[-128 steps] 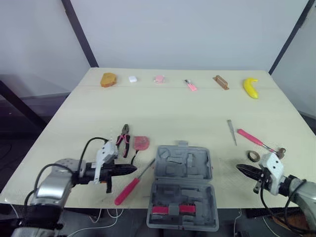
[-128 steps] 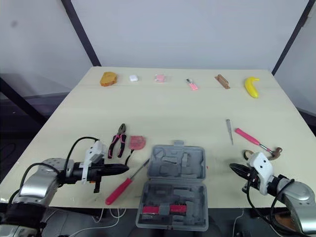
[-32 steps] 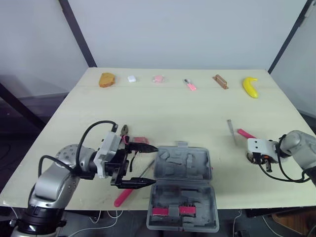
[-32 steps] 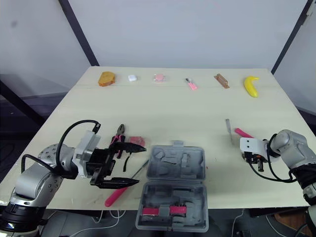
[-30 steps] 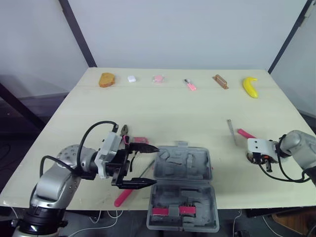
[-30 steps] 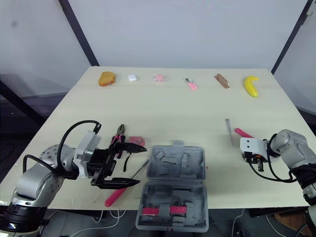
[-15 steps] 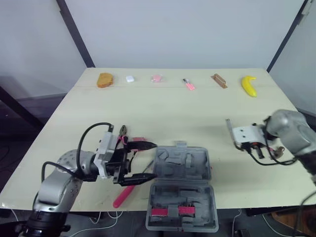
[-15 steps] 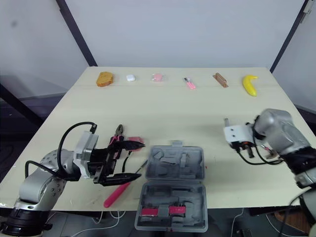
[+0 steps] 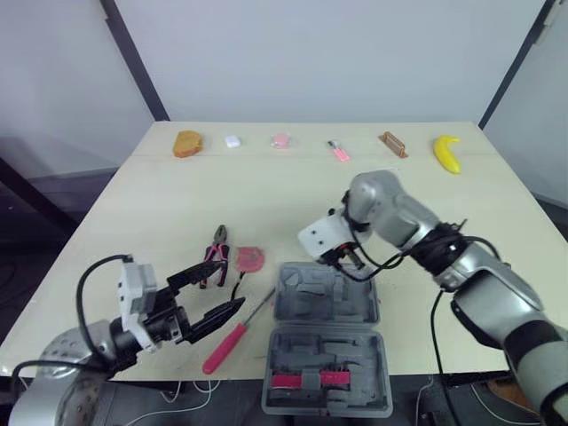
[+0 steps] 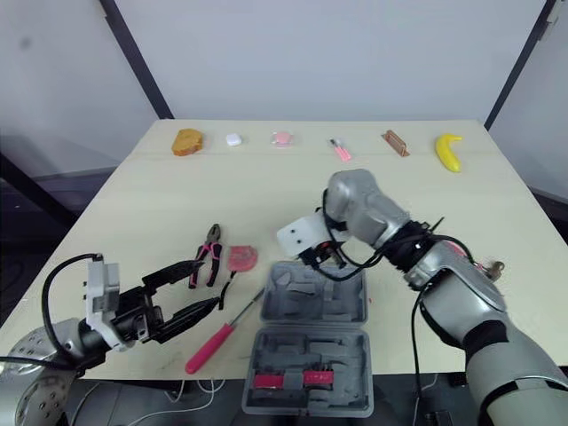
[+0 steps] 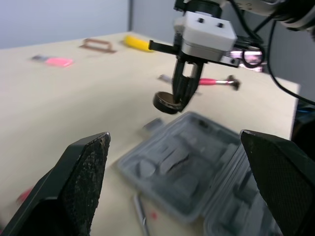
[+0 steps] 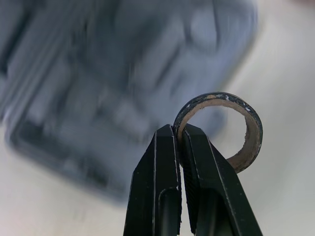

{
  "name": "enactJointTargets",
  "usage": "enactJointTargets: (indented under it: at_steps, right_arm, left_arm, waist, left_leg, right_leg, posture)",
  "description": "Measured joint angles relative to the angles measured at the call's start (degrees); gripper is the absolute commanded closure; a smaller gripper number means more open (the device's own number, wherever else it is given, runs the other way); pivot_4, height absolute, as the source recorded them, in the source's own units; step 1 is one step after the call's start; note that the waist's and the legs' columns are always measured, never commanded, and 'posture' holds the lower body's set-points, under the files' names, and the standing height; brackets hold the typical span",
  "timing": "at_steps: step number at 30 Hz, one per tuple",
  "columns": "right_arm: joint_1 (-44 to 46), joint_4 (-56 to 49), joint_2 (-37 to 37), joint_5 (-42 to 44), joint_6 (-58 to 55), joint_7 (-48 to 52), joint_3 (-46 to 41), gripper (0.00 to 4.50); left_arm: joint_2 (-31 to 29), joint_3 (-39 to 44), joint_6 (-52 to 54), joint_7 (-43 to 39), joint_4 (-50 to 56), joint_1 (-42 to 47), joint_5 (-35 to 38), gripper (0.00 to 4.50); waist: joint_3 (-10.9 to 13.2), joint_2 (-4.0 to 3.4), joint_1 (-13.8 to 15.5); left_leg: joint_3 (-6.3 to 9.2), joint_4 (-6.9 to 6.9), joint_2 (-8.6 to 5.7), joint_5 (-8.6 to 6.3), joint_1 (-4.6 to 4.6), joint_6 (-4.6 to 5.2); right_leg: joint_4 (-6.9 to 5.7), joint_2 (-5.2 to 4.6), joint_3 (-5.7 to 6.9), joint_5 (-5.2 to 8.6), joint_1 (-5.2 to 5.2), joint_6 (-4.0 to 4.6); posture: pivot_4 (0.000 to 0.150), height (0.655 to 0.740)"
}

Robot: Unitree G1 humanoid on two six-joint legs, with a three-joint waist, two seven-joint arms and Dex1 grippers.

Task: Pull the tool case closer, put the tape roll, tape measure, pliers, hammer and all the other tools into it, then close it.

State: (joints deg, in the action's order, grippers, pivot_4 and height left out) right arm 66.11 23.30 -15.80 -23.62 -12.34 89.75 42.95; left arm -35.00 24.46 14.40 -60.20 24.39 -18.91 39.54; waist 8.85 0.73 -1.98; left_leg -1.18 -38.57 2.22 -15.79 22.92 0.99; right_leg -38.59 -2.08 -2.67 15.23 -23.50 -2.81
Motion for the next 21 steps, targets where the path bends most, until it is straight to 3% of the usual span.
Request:
enactJointTargets:
  at_steps: [5,21]
  right_arm:
    - [1.6,4.9,9.3,-1.2,-0.6,-3.0,2.6,4.46]
    - [2.0,14.1,14.0,-4.9,3.7,-9.7,6.0,4.46]
  left_arm:
    - [3.0,2.3,-1.3,3.0,3.2,-6.6,0.0,0.00]
    - [2.5,3.2,-2.6,5.4,0.4,-3.7,-0.2,0.00]
  waist:
    - [0.0,0.00,-0.2]
    - [0.0,0.06,-0.5]
  left_leg:
    - [0.10,0.01,-0.01,0.03,-0.04,-0.07]
    - [0.20,0.13,-0.06,0.13,-0.09,-0.24]
  right_leg:
    - [-0.17,0.03,0.11,0.06,-0.01,0.10]
    - [-0.24,0.15,0.20,0.15,-0.03,0.27]
  posture:
    - [0.150,0.7400]
    - [0.150,0.7400]
